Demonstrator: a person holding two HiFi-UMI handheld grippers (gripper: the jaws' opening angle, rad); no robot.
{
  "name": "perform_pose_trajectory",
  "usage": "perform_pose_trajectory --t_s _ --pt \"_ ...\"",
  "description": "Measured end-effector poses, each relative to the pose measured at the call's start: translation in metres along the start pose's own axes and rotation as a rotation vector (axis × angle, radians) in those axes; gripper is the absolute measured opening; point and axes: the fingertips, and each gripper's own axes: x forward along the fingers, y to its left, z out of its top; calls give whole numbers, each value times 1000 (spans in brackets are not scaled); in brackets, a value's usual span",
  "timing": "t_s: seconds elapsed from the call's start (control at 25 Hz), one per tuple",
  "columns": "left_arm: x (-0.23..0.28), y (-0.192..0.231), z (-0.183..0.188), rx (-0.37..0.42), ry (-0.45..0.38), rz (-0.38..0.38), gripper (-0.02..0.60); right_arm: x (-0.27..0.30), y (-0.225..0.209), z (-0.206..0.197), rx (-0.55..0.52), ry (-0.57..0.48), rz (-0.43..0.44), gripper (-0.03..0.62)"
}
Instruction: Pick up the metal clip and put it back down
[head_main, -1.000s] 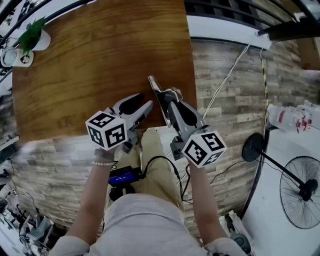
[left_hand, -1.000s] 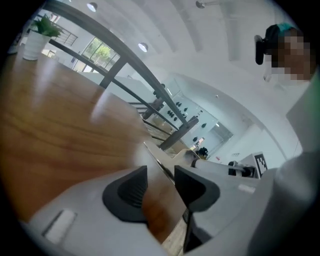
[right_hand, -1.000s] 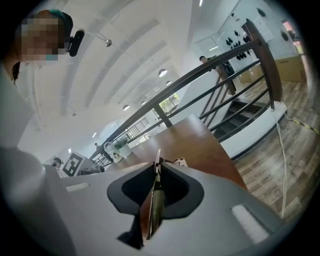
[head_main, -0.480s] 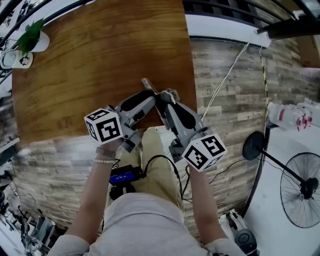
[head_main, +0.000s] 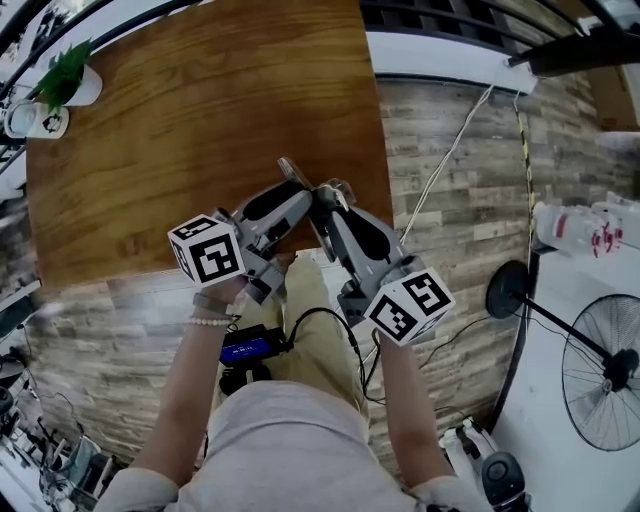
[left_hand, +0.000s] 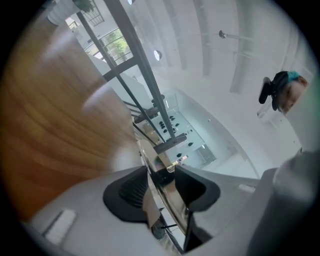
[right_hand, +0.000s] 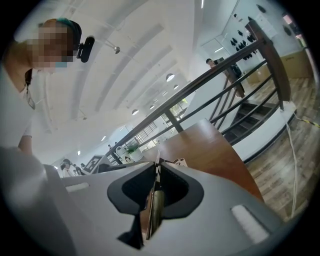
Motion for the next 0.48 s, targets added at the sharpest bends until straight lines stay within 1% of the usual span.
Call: perform_pose_trajectory --t_s 0.12,0.28,0.48 --pt "-3 -8 4 31 -7 -5 161 -4 7 3 -6 -11 3 58" --pt "-11 -19 12 52 -19 -18 152 -6 19 7 -31 -17 4 58" --pt "-19 -38 20 105 -20 -8 152 -13 34 15 -69 -33 1 58"
